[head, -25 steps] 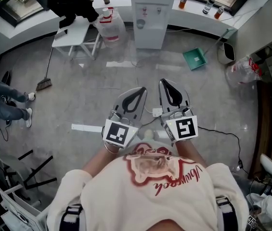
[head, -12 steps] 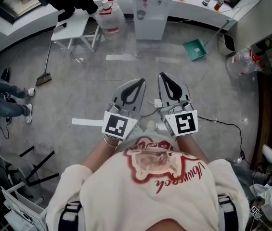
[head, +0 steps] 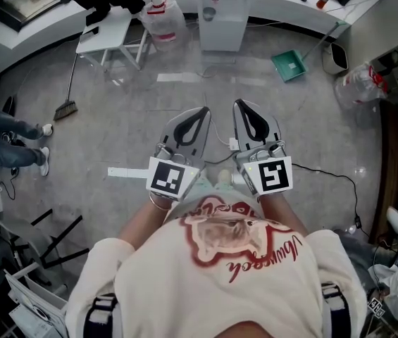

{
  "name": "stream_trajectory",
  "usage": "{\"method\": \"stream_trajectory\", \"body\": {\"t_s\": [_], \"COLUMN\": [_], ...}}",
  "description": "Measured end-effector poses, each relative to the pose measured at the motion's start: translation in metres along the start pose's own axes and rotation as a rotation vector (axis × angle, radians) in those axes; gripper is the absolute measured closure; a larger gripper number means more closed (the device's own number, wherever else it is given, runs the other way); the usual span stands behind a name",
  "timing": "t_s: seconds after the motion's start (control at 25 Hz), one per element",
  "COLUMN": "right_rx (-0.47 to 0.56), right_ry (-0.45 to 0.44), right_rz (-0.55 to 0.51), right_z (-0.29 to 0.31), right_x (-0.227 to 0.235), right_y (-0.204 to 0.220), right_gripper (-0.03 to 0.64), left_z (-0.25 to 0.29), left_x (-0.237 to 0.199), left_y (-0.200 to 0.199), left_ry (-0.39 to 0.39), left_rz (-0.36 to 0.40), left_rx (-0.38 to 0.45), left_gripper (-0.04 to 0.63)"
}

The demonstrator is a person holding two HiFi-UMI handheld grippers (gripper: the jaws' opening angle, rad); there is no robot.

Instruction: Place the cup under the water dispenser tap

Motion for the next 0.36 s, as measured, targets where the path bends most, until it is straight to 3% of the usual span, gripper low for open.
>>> {"method": "stream_trajectory", "body": {"t_s": [0.36], "right_rx": [-0.006], "right_ry": [-0.003], "right_rz": [-0.009], "right_z": [0.0024], "right_x": [-0.0062], "right_y": [0.0024], "right_gripper": [0.592], "left_z": [-0.0034], "left_x": [-0.0034], "left_y": [-0.0014], "left_ry": [0.005], "left_rz": [0.013], "left_rx": [0.017], "left_gripper": [0.575]}}
Point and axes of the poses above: the fingertips, and each gripper's own axes: z forward along the fingers, x to its right, y out of its underside, the point moved 9 cm from there along -z, backward along the fingers, and after that the axes turned 7 degrees about x, right-handed, at the moved point
